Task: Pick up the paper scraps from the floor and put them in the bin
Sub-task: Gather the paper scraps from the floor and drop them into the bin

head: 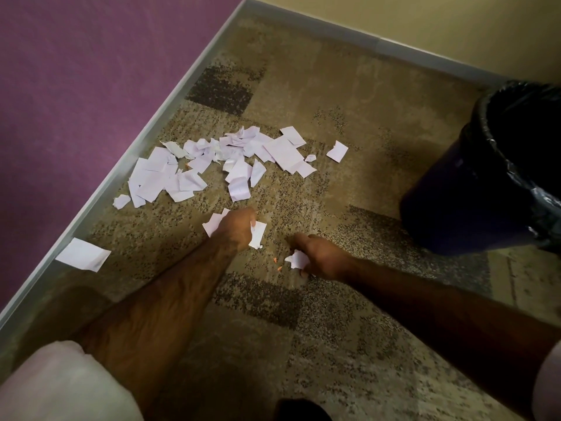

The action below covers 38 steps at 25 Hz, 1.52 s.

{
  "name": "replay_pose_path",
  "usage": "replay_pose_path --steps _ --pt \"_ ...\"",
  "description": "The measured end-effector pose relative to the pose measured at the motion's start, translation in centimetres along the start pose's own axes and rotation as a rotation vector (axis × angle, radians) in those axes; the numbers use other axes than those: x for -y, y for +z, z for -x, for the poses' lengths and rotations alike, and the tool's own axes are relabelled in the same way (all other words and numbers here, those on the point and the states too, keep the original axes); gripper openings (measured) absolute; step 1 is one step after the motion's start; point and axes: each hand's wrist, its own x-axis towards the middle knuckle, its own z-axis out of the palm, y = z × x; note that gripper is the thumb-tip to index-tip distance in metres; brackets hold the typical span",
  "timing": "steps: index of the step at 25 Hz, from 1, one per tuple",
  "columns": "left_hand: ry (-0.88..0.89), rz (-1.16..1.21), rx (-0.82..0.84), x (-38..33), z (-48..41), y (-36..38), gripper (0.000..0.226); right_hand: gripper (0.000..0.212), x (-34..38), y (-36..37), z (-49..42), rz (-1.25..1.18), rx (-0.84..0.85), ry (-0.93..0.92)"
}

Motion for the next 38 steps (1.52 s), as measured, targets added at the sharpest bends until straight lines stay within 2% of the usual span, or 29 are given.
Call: replay_pose_path --steps 5,9,12,16,18,21,23,26,28,30,33,38 --pt "-0.048 0.106 -0.094 1.3 -0.1 0.7 0.010 0.075 0.0 -0.7 0.1 -0.051 0.074 -0.059" --pt "-0.065 0.129 -0.169 2.1 0.6 0.8 0.011 0.072 -0.6 -0.5 0.0 -0.063 0.068 -0.062" --pt "-0.072 0.036 -0.223 3.2 1.2 0.2 0.028 0.069 -0.8 -0.3 0.1 -0.103 0.058 -0.045" --pt "-0.096 -0.025 -0.179 3.6 0.8 -0.9 0.079 0.068 -0.8 -0.3 0.0 -0.109 0.049 -0.018" --pt "-0.139 -0.120 -0.247 3.2 0.5 -1.1 0.097 0.069 -0.6 -0.3 0.0 -0.110 0.052 -0.011" --pt "-0.205 -0.099 -0.319 3.1 0.7 -1.3 0.105 0.068 -0.6 -0.4 0.0 -0.112 0.053 -0.015" --pt "-0.195 -0.078 -0.253 3.2 0.7 -1.6 0.106 0.064 -0.7 -0.5 0.1 -0.076 0.061 -0.032" --pt "-0.120 -0.088 -0.170 3.2 0.3 -2.4 0.108 0.046 -0.9 -0.4 0.0 -0.003 0.072 -0.078" --pt "-0.084 -0.092 -0.118 3.4 -0.3 -2.7 0.102 0.038 -0.8 -0.6 0.0 -0.003 0.078 -0.074" --pt "-0.064 -0.089 -0.092 3.7 -0.7 -2.7 0.080 0.036 -0.6 -0.6 0.0 -0.010 0.077 -0.069" --pt "-0.046 -0.081 -0.149 3.8 -1.1 -2.4 0.049 0.039 -0.6 -0.3 0.1 -0.033 0.074 -0.050" --pt "-0.066 -0.061 -0.151 4.5 -1.6 -2.2 0.028 0.036 -0.6 -0.2 0.2 -0.083 0.075 -0.024"
